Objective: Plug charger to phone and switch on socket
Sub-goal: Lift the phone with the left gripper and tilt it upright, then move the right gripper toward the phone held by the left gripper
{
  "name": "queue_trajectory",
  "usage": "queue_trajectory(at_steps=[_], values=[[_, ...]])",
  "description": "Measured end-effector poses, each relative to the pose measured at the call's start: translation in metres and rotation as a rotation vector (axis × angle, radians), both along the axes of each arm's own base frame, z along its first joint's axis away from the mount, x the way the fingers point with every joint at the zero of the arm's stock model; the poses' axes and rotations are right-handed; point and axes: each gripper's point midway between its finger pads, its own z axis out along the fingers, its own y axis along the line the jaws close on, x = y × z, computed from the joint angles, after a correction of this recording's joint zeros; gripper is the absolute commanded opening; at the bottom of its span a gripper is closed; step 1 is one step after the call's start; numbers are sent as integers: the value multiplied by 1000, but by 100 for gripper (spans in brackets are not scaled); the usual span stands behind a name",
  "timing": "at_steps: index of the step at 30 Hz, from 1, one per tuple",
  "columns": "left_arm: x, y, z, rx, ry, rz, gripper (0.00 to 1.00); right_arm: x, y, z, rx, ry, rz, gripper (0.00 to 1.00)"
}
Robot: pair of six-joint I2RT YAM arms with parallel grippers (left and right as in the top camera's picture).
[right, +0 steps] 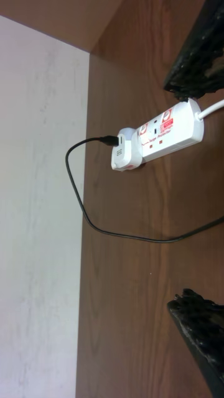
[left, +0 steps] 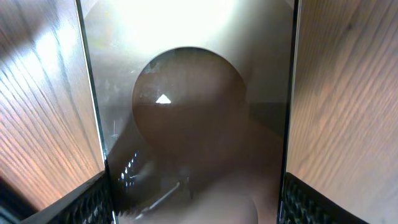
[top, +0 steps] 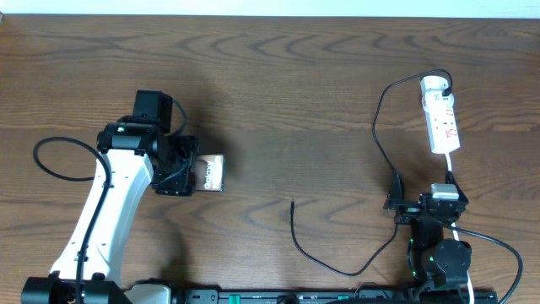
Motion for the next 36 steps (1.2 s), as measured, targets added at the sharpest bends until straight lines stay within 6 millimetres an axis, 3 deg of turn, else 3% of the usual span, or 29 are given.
queue_trajectory(at_steps=[8, 28, 36], values=[[0, 9, -2, 55, 1, 9, 7, 0, 0, 0, 0, 0, 0, 99], [-3, 10, -2, 58, 14, 9, 7, 0, 1, 0, 1, -2, 6, 99], [-3, 11, -2, 61, 14, 10, 7, -3, 34, 46, 148, -183, 204, 99]])
